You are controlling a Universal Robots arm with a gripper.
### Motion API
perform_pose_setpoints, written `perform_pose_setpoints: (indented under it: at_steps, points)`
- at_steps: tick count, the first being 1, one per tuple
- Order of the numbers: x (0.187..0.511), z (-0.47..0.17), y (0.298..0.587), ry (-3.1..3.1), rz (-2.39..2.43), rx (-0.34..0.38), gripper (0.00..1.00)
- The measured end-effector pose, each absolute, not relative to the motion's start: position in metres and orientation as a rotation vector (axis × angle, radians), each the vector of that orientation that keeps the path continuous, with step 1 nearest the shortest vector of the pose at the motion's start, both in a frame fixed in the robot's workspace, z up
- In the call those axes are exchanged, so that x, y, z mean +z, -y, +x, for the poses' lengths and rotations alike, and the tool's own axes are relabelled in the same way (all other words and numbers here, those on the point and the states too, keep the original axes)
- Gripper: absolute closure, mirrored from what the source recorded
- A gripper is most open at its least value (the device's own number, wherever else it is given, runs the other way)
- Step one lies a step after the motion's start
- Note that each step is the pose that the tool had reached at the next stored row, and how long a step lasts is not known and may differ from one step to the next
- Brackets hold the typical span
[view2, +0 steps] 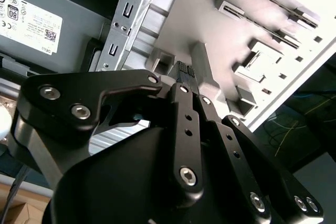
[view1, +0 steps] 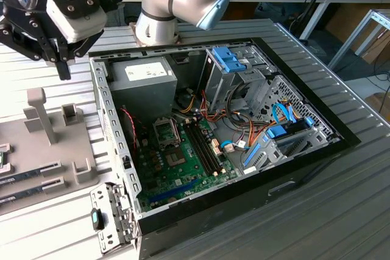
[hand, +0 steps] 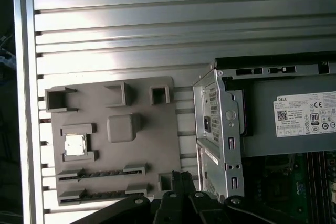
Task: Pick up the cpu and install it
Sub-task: 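Reach for the cpu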
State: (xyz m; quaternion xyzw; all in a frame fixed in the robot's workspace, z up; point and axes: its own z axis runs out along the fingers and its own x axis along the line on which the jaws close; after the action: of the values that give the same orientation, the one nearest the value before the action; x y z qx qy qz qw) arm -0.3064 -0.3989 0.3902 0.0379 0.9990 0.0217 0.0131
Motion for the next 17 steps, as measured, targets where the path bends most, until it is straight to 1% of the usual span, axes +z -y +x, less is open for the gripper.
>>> perform_pose_setpoints:
  at_steps: [17]
  points:
    - [0.39, -0.325, 0.399, -3.112, 0.118, 0.068, 0.89]
